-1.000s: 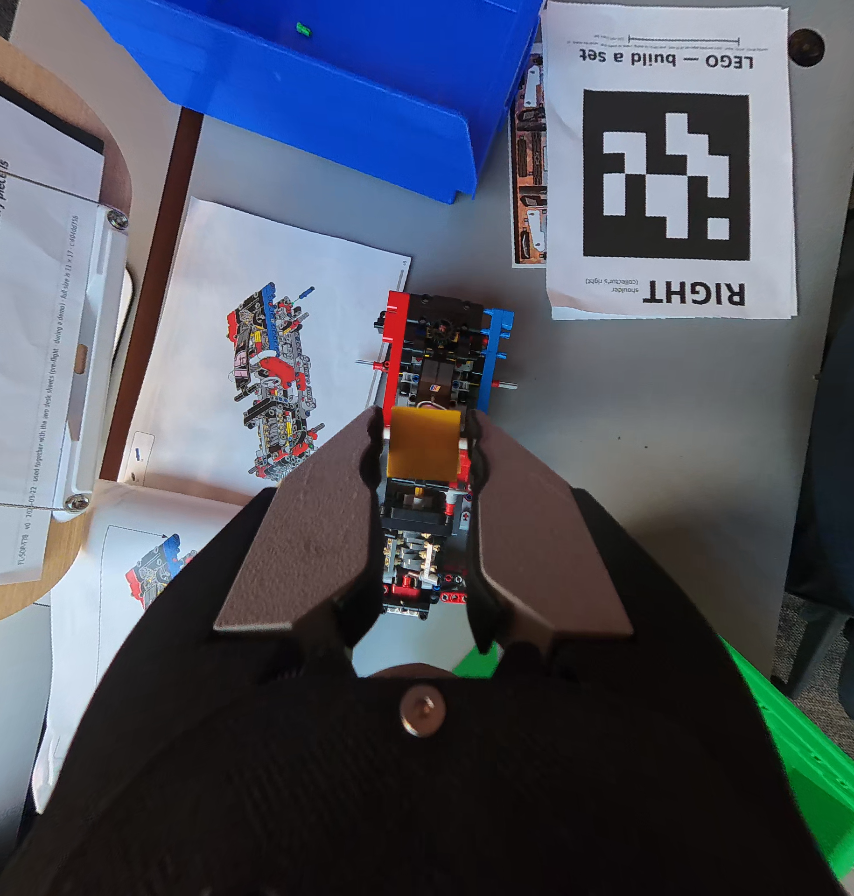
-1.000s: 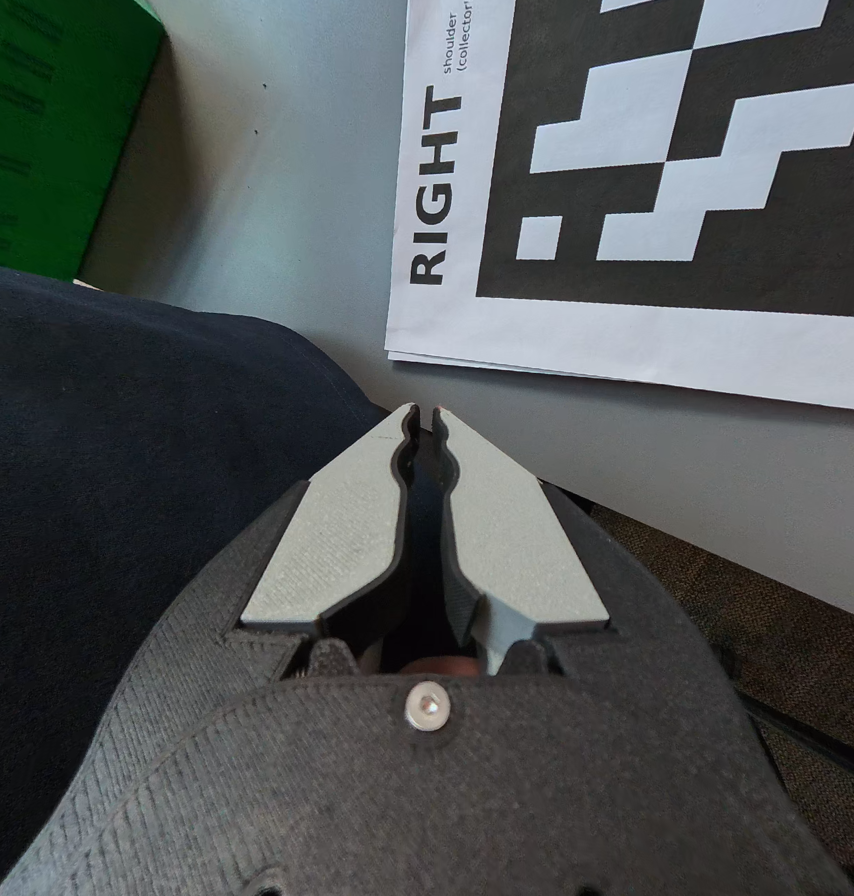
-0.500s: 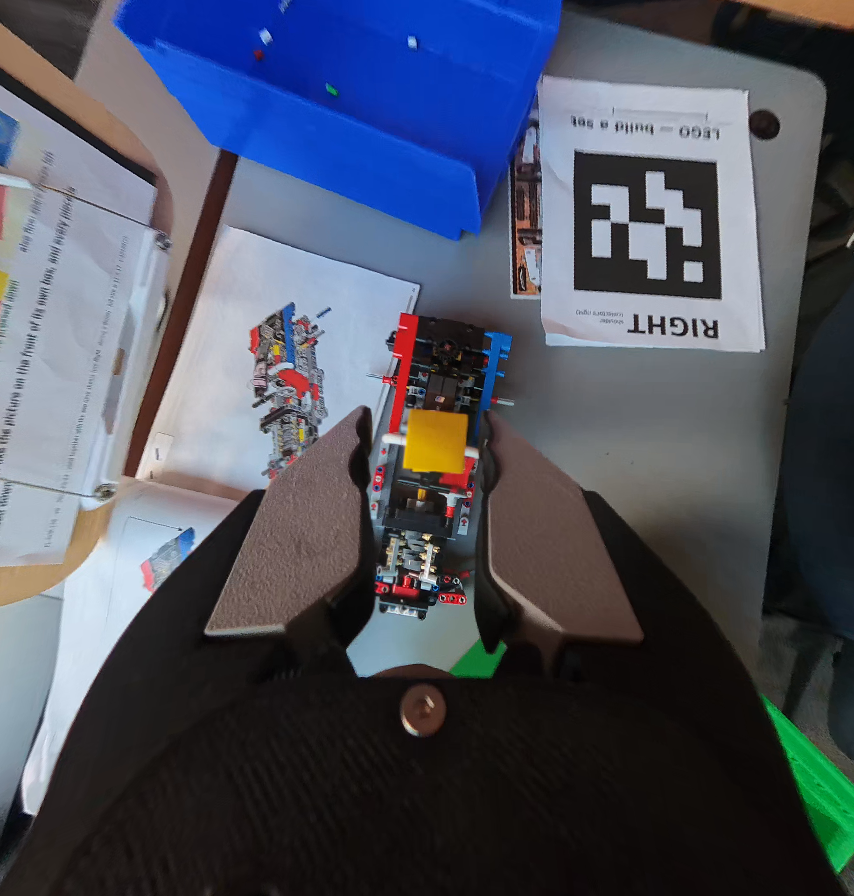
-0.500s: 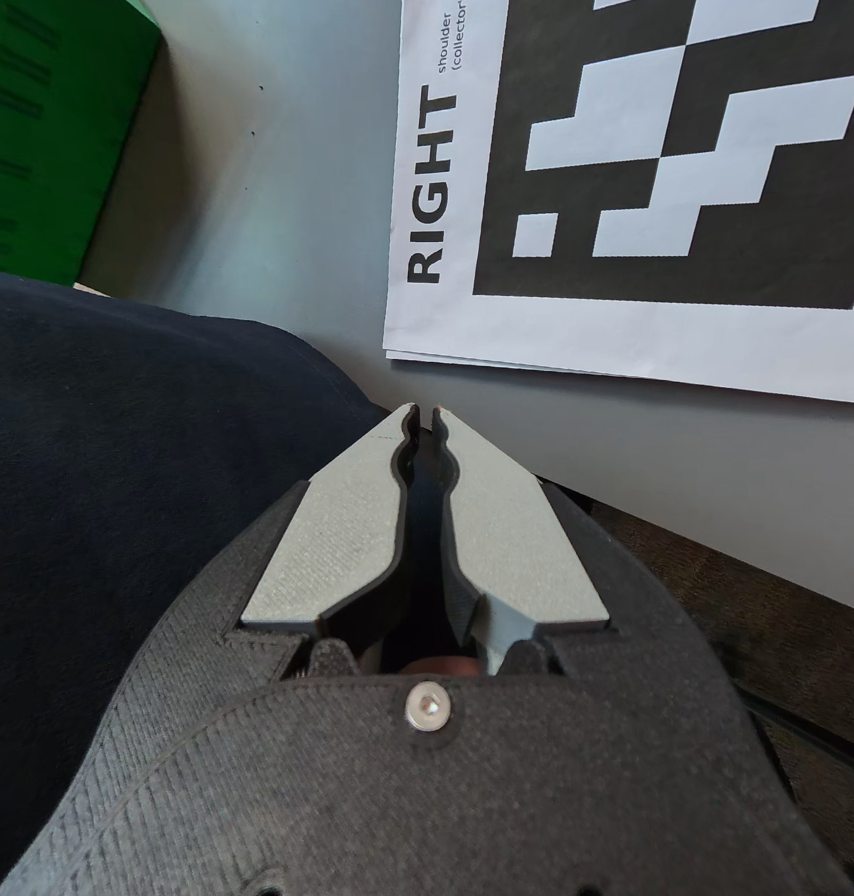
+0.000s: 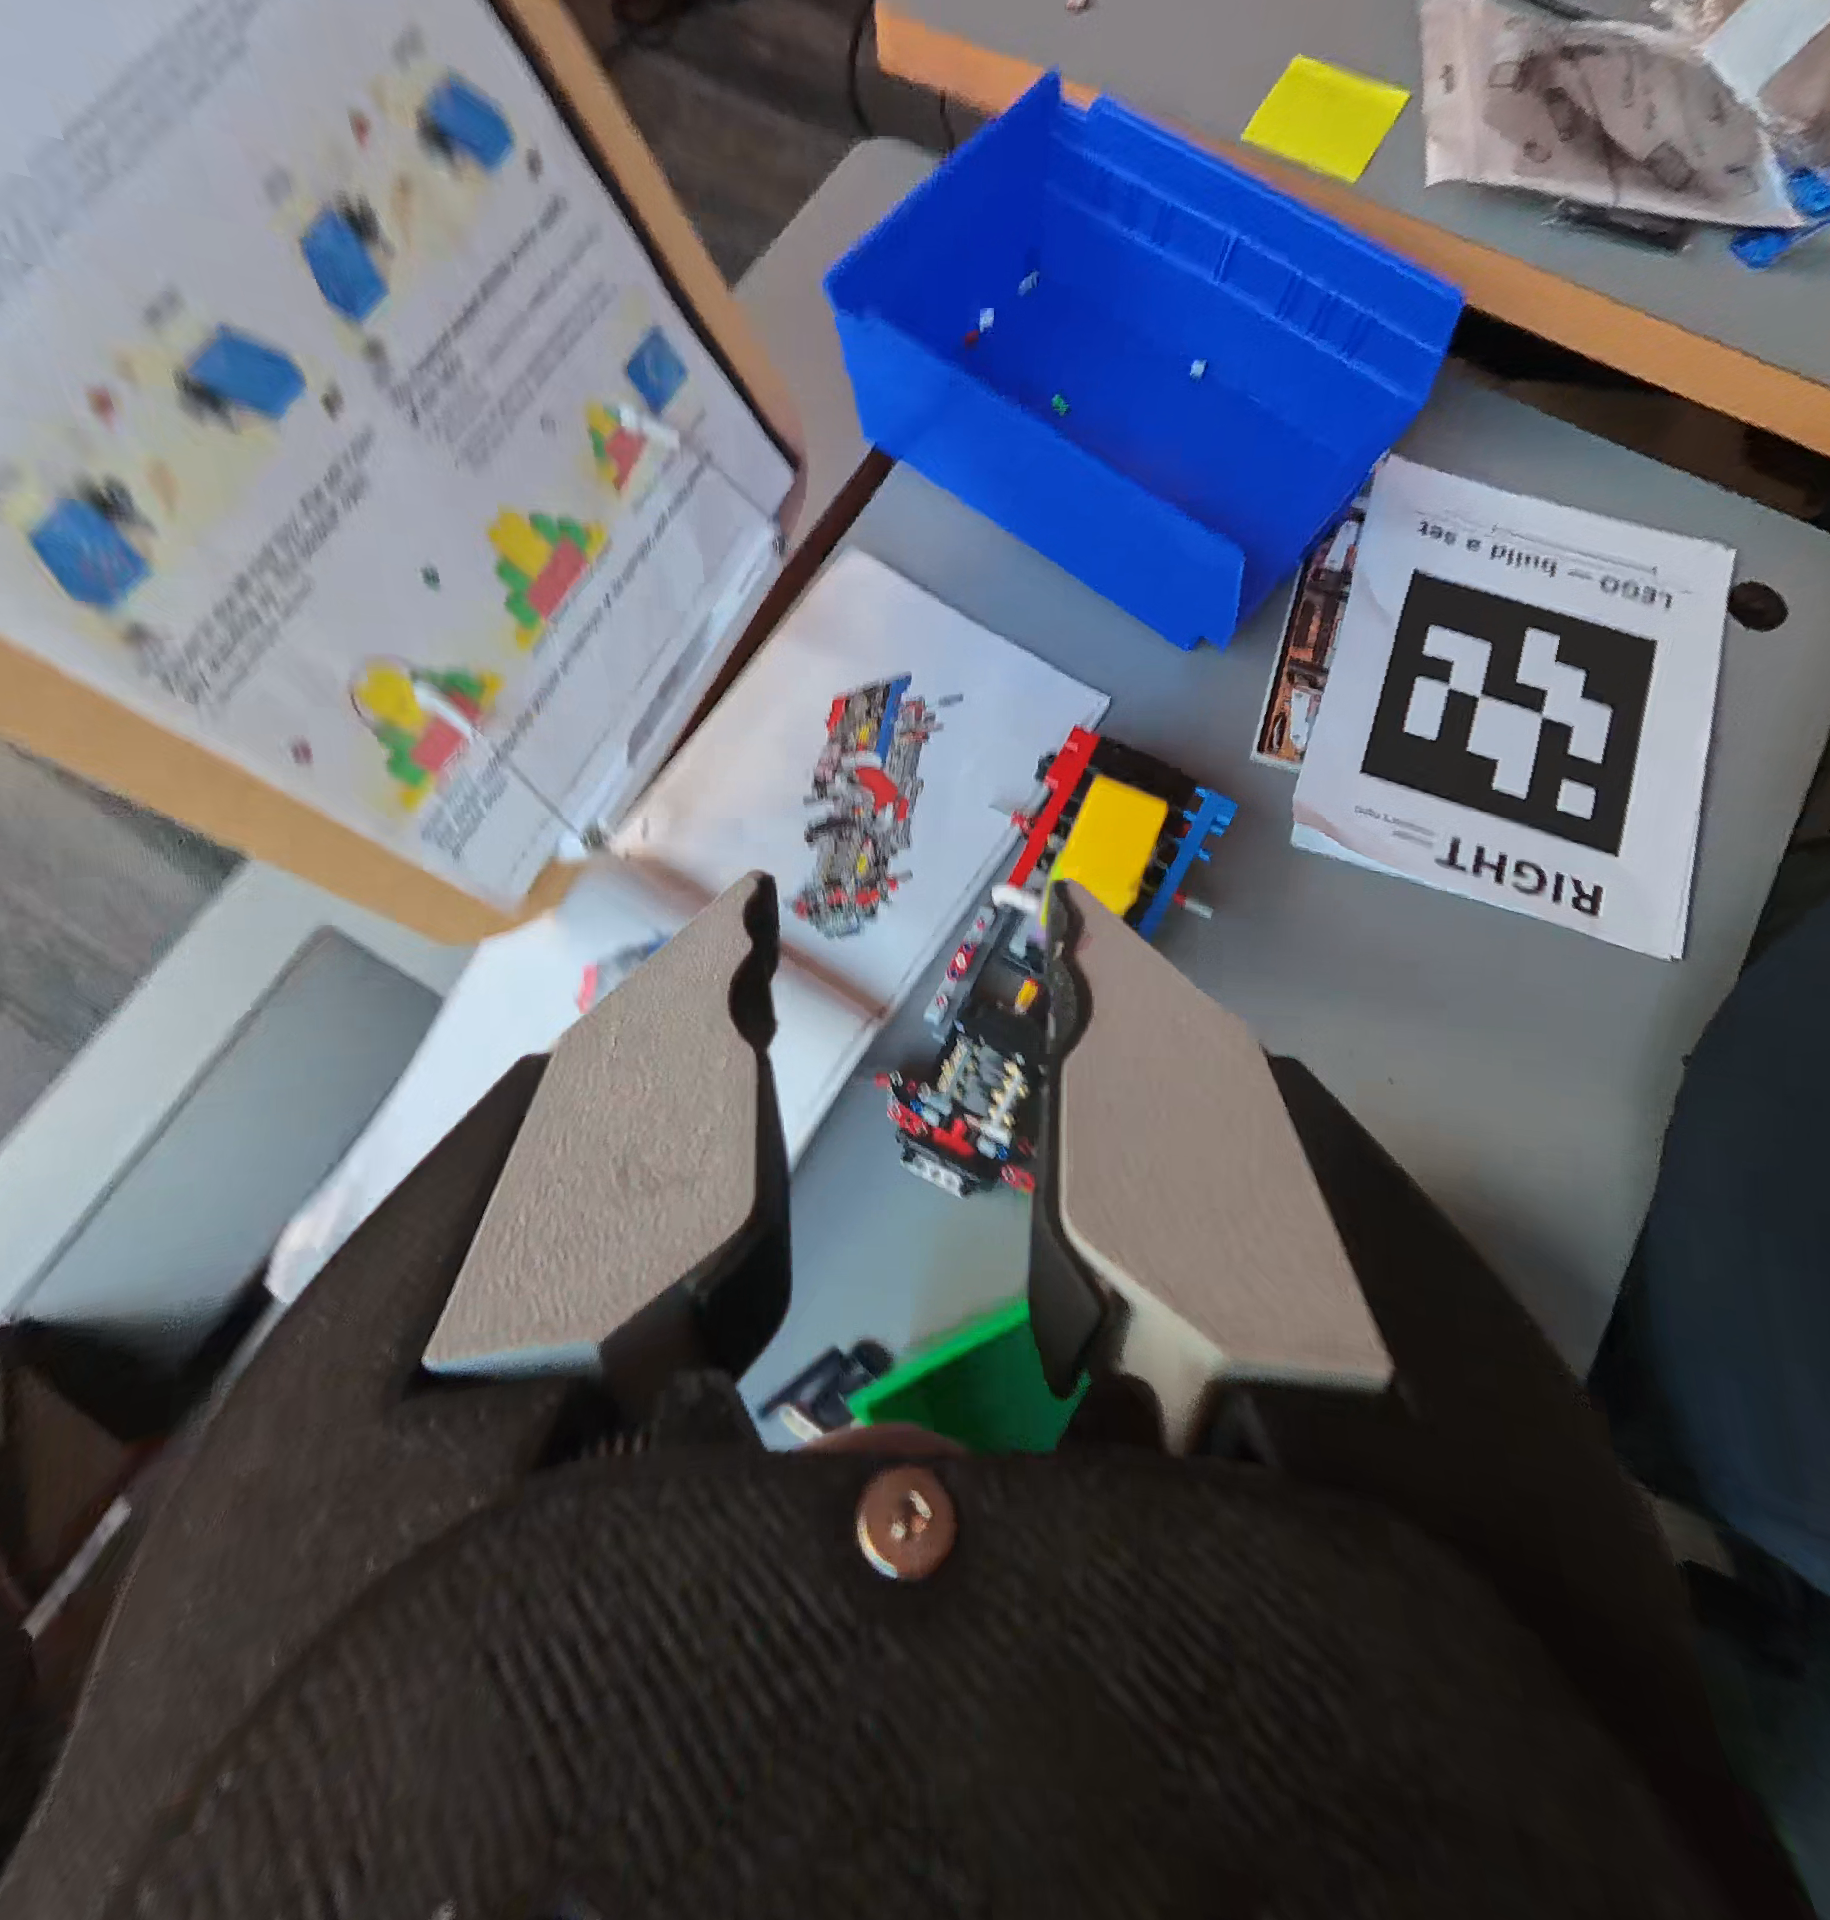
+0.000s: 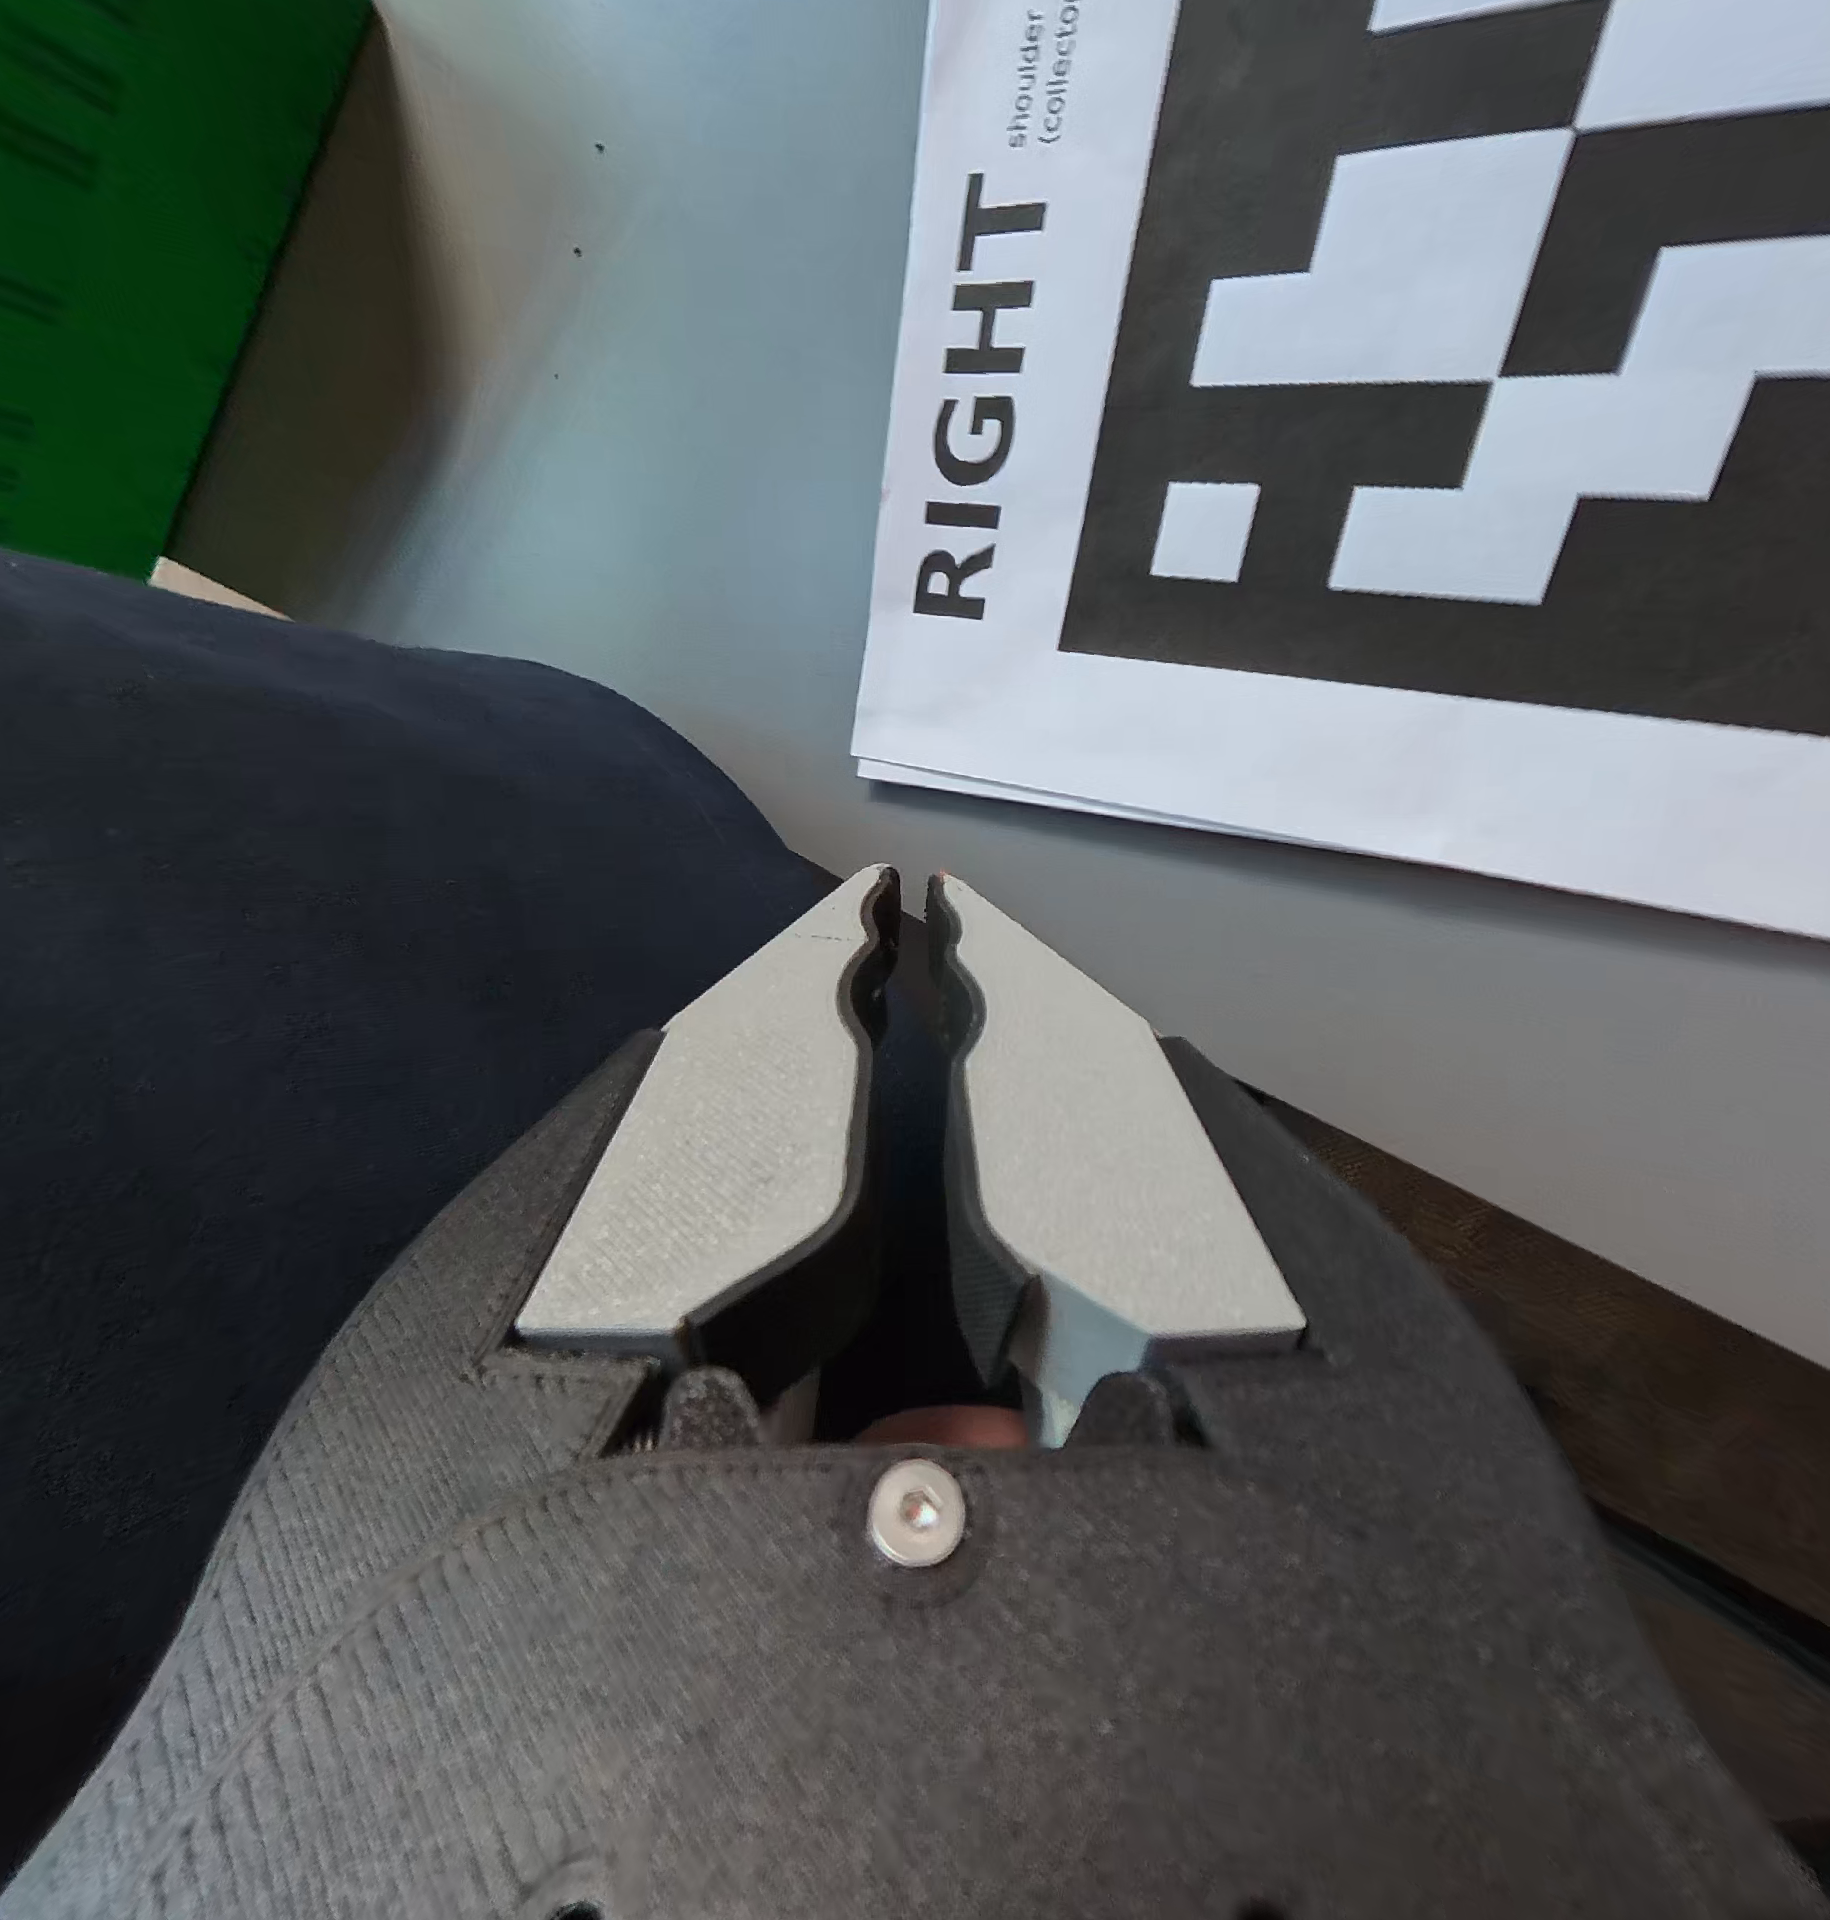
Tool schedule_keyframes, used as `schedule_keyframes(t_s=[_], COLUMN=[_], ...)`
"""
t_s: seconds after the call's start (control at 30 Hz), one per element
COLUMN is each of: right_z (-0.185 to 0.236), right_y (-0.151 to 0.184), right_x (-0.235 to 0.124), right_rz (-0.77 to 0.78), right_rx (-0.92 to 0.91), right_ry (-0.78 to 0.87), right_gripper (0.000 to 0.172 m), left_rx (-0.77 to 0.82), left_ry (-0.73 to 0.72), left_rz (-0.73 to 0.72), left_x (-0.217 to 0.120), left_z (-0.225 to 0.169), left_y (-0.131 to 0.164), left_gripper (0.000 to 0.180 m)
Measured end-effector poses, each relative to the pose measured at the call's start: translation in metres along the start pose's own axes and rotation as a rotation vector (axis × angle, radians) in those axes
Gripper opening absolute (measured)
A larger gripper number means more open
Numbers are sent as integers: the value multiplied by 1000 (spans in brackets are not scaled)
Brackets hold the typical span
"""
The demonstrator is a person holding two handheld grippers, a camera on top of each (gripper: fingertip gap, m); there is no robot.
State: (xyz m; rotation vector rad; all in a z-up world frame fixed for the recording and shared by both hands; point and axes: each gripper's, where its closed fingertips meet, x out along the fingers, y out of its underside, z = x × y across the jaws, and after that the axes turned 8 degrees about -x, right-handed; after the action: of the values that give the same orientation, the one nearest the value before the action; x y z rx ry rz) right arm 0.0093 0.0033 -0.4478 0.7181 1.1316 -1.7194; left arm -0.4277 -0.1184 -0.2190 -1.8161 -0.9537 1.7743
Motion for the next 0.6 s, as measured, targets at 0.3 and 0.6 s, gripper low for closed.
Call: schedule_keyframes(t_s=[0.3, 0.6], right_z=[4, 70], right_y=[-111, -260], right_x=[-37, -77], right_rz=[-152, -386], right_rx=[-184, -459], right_ry=[27, -49], right_gripper=[6, 10], left_rx=[-131, -227], left_ry=[274, 538], left_rz=[102, 328], left_x=[3, 46], left_z=[-91, -288], left_y=[97, 212], left_gripper=[43, 22])
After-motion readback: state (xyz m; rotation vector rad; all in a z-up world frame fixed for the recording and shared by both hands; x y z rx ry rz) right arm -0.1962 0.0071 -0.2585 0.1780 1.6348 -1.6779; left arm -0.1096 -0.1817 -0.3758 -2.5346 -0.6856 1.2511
